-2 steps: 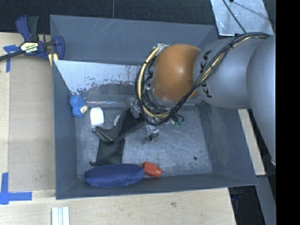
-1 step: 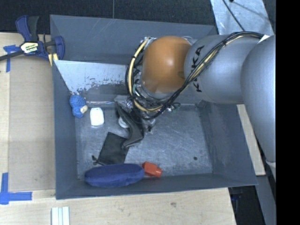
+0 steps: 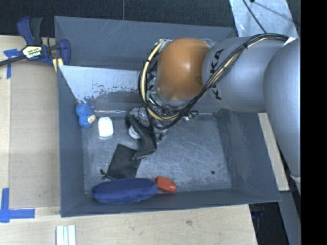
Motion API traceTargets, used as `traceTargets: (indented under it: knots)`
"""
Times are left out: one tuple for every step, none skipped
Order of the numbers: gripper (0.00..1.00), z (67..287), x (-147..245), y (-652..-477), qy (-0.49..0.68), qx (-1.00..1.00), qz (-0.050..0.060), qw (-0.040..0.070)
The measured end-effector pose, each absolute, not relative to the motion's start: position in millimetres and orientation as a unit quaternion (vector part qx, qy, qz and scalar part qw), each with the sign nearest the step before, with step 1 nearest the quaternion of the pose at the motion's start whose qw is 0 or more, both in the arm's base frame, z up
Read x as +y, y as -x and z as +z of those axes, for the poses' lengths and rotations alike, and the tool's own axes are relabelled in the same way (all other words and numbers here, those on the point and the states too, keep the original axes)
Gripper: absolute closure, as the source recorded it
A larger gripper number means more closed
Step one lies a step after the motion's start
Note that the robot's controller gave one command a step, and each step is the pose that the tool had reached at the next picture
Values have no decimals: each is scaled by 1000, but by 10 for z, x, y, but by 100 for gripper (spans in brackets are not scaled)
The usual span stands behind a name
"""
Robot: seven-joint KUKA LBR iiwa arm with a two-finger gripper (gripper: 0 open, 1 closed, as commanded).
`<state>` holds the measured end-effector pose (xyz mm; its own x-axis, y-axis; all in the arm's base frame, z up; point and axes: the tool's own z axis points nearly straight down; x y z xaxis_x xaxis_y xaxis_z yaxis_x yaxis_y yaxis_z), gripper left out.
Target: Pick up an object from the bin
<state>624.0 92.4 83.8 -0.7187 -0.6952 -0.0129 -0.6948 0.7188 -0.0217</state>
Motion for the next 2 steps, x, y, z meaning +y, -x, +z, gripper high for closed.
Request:
traceTargets:
  knots:
    - [100,2111,857,-6135,380,925,-2,6]
    - [0,2054,857,-6118,379,925,0,2]
